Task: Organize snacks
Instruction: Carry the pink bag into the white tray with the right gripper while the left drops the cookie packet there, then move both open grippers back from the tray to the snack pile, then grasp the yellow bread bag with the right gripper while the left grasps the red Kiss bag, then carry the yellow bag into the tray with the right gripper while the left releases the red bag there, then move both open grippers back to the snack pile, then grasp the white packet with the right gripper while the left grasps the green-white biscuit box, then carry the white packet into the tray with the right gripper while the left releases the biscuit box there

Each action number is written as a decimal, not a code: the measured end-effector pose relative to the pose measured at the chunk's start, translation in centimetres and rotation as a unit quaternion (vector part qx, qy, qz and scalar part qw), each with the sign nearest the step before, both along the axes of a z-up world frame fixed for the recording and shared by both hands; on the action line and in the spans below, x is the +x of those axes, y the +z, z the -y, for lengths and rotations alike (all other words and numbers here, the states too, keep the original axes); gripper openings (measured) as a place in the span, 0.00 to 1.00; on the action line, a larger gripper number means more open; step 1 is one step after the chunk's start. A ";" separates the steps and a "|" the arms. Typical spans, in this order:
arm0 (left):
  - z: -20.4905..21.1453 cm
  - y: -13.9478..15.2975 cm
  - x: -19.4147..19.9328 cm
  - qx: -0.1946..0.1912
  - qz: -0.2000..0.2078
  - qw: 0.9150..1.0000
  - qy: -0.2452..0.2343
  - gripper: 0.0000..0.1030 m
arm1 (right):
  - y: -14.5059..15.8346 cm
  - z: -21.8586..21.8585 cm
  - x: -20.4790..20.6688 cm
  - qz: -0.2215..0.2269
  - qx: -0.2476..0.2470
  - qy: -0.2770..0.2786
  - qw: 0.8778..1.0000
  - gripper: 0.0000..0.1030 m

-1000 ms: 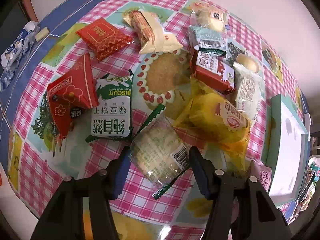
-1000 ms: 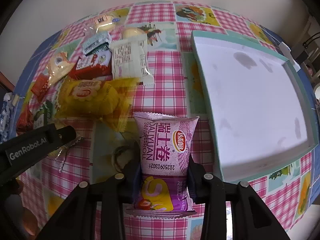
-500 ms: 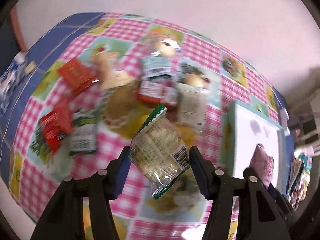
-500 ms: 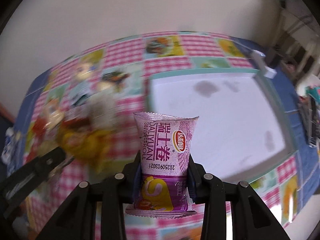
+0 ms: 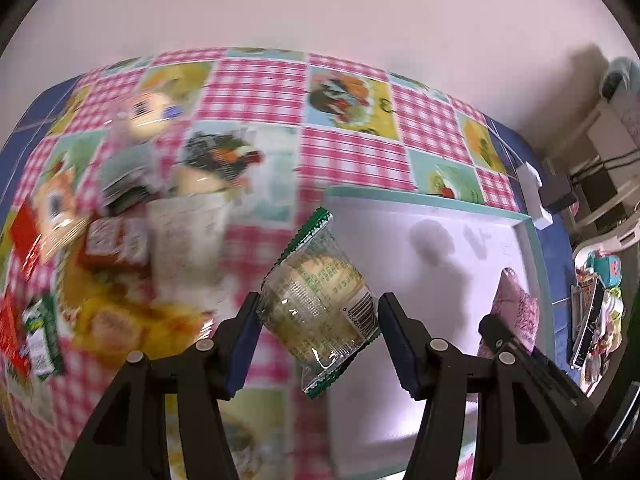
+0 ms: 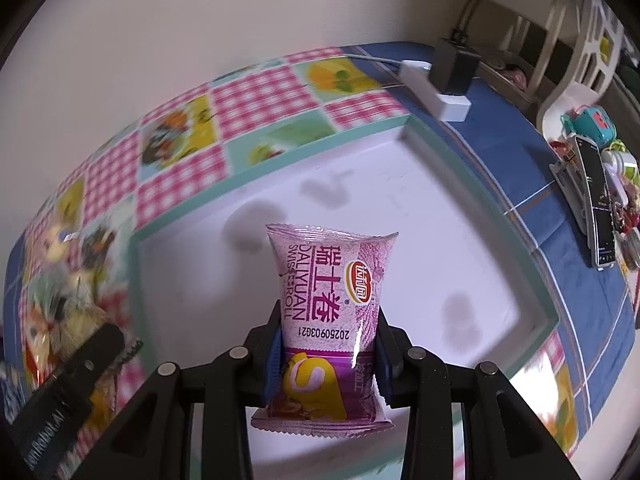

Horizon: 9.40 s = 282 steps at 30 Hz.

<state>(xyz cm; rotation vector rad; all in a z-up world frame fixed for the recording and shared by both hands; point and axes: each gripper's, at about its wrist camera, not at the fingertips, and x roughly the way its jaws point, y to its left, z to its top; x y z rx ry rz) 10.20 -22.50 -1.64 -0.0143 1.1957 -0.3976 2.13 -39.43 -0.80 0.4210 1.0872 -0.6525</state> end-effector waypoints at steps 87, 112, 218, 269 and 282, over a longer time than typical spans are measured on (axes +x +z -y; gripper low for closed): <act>-31.9 -5.5 3.4 -0.023 -0.112 0.945 0.306 0.57 | -4.2 -25.5 8.7 -0.004 0.101 0.298 0.949 0.74; -22.2 3.3 0.2 0.002 -0.058 0.963 0.261 0.57 | 0.5 -18.4 5.6 0.049 0.140 0.249 0.957 0.58; -28.4 -3.7 2.2 0.051 -0.113 0.934 0.336 0.91 | -1.6 -18.5 8.4 0.015 0.044 0.221 0.974 0.90; -25.4 -6.2 8.7 0.012 -0.102 0.951 0.292 0.40 | -4.7 -19.6 11.1 0.008 0.017 0.255 0.967 0.53; -23.8 -3.2 6.2 -0.004 -0.082 0.957 0.280 0.40 | -2.3 -17.3 9.3 0.039 0.066 0.222 0.972 0.53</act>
